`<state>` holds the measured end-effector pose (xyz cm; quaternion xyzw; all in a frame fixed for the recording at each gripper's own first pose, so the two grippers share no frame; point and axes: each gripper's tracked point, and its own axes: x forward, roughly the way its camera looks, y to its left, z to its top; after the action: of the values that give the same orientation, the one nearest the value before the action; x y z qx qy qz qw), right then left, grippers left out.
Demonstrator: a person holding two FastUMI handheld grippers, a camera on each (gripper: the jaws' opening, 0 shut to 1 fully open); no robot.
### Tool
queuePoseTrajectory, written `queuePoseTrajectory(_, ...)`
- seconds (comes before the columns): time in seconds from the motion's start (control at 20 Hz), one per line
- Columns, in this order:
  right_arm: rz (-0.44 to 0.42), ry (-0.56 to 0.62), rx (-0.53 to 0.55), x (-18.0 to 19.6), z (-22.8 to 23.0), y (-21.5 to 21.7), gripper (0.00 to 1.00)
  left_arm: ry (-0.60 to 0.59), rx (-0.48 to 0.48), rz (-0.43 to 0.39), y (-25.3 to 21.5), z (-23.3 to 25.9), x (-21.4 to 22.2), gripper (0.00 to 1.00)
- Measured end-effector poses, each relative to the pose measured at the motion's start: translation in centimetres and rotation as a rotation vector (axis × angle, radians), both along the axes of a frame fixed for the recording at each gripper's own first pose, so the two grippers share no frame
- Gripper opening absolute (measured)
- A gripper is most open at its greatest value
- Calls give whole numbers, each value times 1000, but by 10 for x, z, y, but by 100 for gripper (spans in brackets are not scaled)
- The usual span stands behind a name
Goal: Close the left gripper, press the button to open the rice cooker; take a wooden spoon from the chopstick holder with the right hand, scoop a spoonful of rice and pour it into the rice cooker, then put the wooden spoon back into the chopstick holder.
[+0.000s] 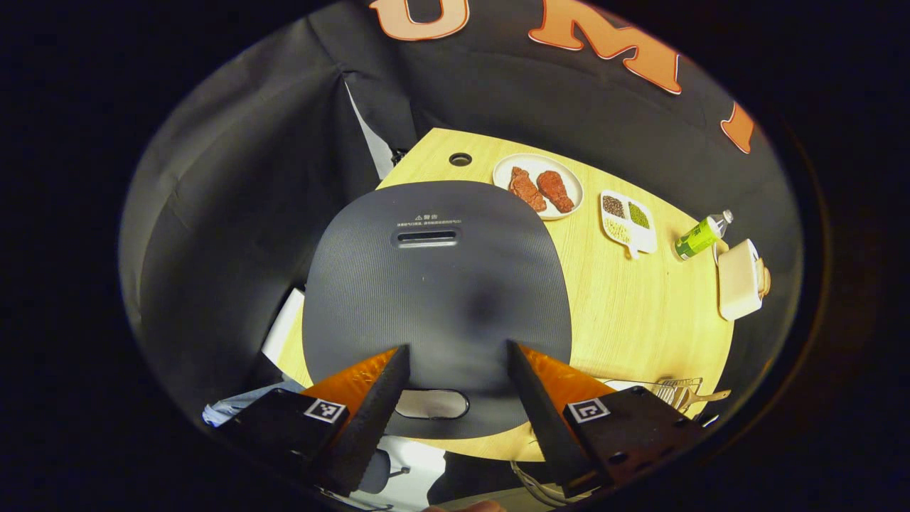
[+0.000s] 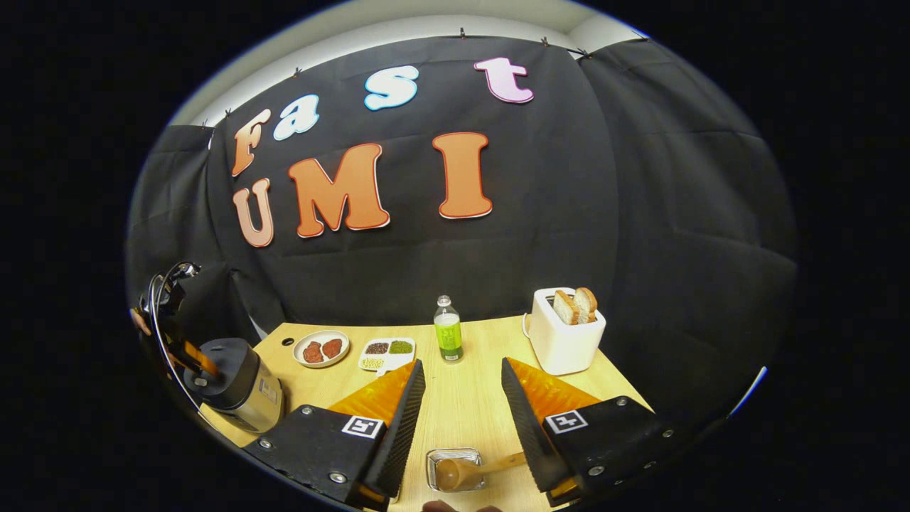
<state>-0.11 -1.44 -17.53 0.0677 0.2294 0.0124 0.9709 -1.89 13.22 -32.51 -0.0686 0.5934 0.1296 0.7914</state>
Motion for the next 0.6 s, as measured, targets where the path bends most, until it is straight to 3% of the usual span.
queuePoseTrajectory(0.25,35,-40,-25,6,10,10,68,-196,66,-57,-1,5,-3,97)
queuePoseTrajectory(0.45,48,-99,-34,14,34,17,69,-281,93,-65,-2,8,-2,94)
queuePoseTrajectory(0.6,38,-166,-47,23,56,19,68,-448,130,-90,-7,44,13,94)
